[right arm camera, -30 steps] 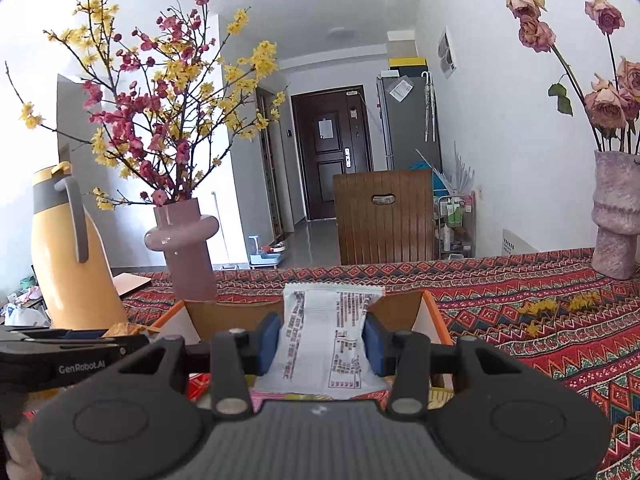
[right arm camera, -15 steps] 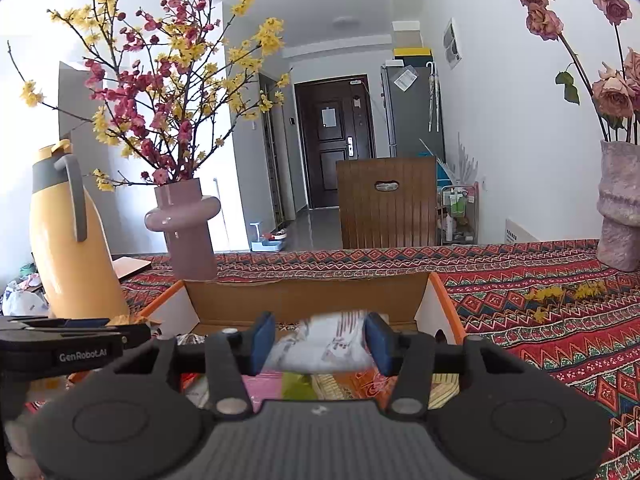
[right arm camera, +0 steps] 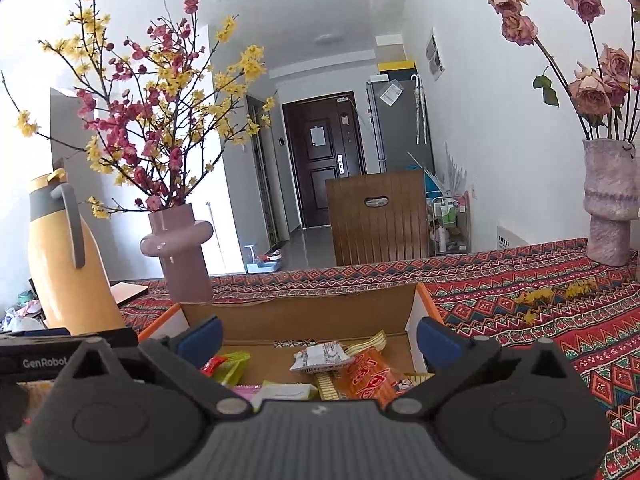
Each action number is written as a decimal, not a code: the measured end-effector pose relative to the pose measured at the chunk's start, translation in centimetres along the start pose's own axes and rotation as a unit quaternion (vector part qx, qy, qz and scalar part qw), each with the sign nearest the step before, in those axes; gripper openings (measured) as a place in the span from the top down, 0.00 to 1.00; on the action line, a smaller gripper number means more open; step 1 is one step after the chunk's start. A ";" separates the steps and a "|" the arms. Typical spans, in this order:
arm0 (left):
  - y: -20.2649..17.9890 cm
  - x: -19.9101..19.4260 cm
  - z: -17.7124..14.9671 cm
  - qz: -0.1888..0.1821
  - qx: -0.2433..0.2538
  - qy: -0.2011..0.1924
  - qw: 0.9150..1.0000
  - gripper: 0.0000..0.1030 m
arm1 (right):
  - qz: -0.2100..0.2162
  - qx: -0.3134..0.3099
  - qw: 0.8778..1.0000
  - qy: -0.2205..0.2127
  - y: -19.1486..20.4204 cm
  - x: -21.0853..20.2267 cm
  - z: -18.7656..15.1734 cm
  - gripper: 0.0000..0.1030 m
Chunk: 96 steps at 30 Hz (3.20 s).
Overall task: Organize snacks
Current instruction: 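Open both grippers to drop the packets into the box, then withdraw both open tools from the box back toward the pile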
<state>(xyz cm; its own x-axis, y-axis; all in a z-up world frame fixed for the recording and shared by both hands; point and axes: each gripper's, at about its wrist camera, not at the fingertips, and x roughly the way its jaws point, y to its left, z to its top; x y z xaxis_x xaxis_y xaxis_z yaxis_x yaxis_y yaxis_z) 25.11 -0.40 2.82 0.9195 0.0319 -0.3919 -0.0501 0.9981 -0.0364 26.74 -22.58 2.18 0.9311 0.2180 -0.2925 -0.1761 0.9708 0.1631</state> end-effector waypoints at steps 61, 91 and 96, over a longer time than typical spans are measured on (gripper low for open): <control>3.4 -12.6 -5.6 0.020 -0.003 0.053 0.998 0.00 | -0.032 -0.012 0.996 0.079 -2.9 -12.9 -5.7 0.00; 3.7 -11.1 -6.2 0.025 -0.004 0.076 0.997 0.00 | -0.036 -0.072 0.984 0.159 -3.9 -8.0 -5.9 0.00; 3.6 -10.7 -6.3 0.024 -0.003 0.080 0.996 0.00 | -0.035 -0.073 0.983 0.167 -3.5 -6.6 -6.0 0.06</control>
<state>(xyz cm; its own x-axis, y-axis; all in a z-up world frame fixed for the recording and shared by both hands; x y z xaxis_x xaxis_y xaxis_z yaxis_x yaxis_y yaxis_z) 12.63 2.52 1.10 0.8415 0.0709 -0.5356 -0.0959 0.9952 -0.0190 19.30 -26.79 -2.09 0.7896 0.1466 -0.5959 -0.1814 0.9834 0.0016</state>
